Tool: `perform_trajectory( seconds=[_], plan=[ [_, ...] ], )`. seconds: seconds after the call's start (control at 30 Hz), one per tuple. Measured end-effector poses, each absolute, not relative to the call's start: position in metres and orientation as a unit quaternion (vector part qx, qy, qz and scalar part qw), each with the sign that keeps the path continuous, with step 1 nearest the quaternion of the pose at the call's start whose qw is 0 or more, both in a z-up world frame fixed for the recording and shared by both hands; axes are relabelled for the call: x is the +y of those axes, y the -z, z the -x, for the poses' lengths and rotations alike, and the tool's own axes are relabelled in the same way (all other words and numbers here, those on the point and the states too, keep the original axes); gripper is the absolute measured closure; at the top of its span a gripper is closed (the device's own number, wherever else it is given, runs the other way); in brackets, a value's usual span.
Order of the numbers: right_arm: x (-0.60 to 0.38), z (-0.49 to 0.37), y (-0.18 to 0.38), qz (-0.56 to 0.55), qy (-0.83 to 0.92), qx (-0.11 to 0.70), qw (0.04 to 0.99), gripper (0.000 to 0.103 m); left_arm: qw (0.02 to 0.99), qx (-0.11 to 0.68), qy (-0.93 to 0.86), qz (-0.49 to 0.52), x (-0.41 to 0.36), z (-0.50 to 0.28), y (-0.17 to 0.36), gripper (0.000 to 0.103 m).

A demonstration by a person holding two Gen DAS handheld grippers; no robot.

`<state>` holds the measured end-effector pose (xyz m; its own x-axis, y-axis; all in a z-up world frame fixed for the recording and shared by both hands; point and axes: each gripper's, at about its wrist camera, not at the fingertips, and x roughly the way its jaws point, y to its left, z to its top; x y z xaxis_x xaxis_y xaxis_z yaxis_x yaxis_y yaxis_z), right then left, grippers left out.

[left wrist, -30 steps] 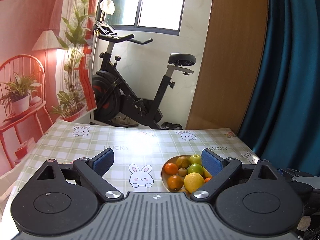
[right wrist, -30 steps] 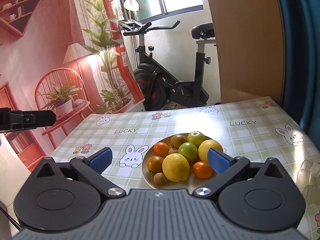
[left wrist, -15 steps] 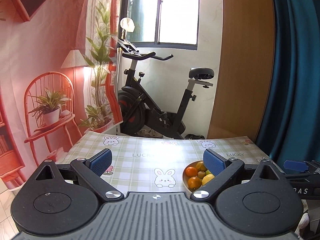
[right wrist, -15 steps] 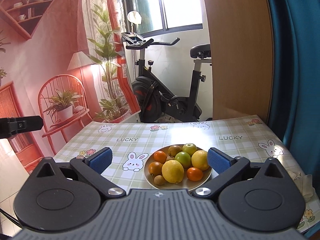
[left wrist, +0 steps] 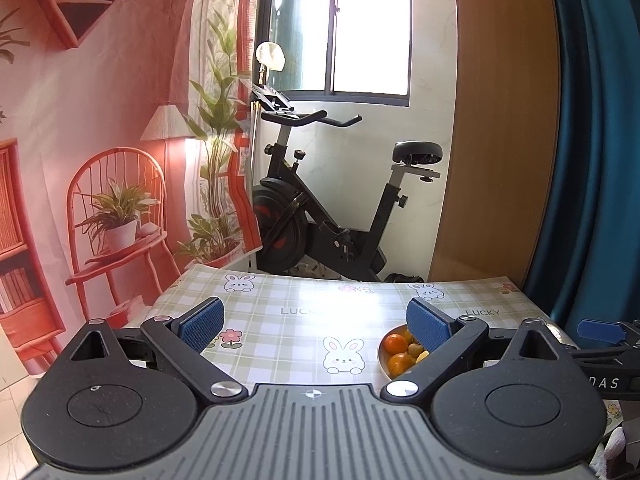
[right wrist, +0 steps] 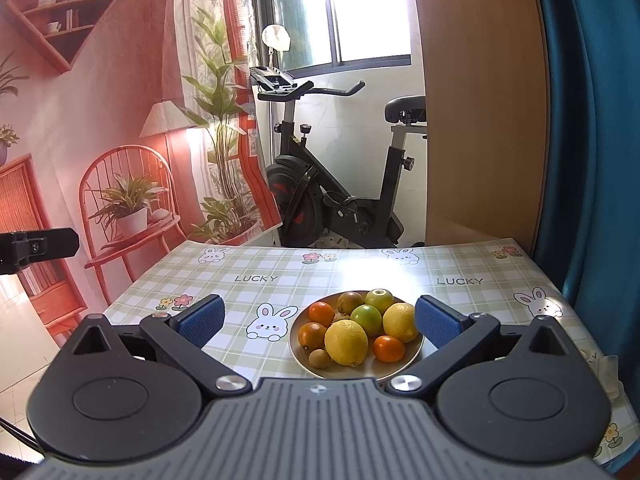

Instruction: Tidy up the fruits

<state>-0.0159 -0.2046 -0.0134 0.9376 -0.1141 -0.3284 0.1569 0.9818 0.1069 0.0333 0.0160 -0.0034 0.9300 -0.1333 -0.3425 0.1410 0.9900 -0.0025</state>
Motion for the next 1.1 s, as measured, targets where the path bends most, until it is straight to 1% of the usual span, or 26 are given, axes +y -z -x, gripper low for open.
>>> perform_trajectory(
  seconds=[1.1],
  plan=[
    [-0.2081, 0.0152, 0.0198, -0.069, 0.072, 0.173, 0.98, 0.0, 0.98, 0.182, 0.076, -0.011, 0.0144, -0.0312, 0.0059, 0.004]
  ],
)
